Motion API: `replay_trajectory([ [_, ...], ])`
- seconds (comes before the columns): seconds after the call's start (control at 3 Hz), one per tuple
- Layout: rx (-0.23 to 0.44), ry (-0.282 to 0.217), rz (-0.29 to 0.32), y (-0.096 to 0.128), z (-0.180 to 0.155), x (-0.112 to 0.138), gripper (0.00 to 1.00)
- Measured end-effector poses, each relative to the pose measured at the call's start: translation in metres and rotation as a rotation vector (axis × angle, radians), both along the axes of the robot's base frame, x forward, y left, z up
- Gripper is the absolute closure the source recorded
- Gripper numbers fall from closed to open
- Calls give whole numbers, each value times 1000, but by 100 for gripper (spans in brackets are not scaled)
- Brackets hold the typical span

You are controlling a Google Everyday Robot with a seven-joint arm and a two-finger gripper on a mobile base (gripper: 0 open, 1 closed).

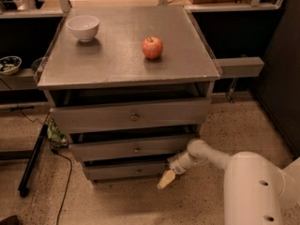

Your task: Open bottom drawer

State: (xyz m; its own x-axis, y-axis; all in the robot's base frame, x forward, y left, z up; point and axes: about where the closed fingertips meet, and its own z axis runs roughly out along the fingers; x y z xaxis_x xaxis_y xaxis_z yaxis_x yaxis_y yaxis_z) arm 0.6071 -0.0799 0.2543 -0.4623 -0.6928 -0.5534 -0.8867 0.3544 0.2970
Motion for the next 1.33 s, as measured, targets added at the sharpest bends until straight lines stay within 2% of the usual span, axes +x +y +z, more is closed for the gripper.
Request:
replay_trajectory([
  [0.33,0,0,0,0,0,0,0],
  [1.0,-117,-103,-89,0,-1,1,0],
  [1.33,-113,-106,-95,2,-3,1,0],
])
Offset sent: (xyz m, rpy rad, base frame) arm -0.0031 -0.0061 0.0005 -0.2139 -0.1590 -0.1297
